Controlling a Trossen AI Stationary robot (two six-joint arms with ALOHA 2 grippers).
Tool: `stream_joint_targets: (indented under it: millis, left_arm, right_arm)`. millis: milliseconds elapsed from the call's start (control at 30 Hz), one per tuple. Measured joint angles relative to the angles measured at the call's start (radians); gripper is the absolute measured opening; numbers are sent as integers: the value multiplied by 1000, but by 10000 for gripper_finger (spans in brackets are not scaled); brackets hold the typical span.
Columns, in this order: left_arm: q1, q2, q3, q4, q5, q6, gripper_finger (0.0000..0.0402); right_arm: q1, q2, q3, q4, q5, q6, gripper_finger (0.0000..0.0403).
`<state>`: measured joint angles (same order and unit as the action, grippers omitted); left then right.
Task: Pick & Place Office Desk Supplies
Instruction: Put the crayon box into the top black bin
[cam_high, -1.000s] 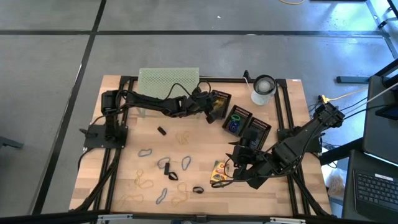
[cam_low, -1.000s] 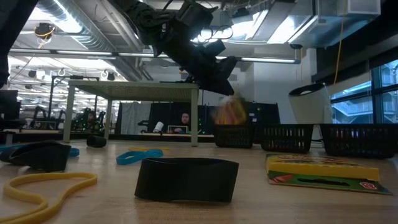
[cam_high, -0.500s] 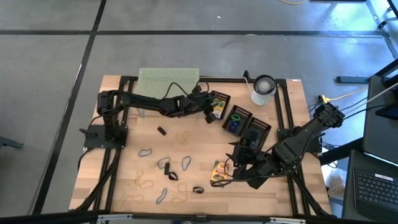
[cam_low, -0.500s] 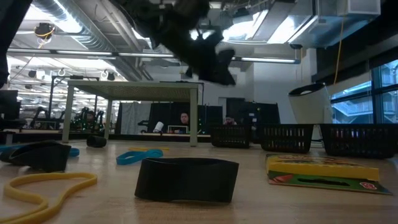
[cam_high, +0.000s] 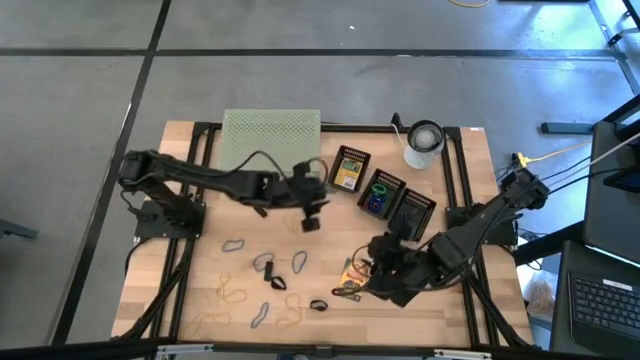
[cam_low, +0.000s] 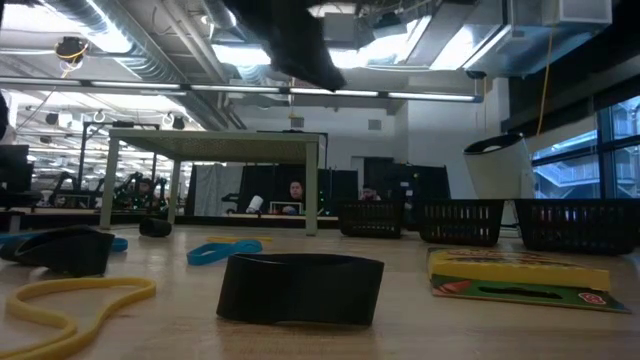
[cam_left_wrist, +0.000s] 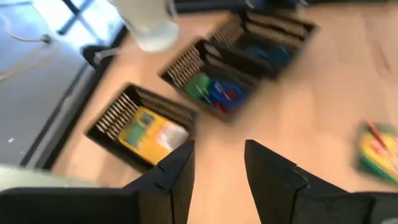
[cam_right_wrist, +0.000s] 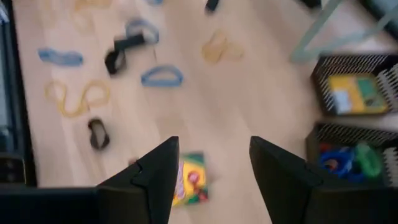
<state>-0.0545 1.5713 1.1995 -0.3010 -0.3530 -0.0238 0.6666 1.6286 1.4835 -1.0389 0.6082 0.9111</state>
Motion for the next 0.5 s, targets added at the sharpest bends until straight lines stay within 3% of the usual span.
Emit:
stream_joint_targets:
  millis: [333, 500]
  left_arm:
    - [-186, -52, 0, -277, 13, -94, 119]
    - [-228, -4, -19, -256, 68, -96, 119]
  right_arm:
    - [3, 77, -153, 2, -113, 127, 198]
    - [0, 78, -284, 42, -263, 264, 198]
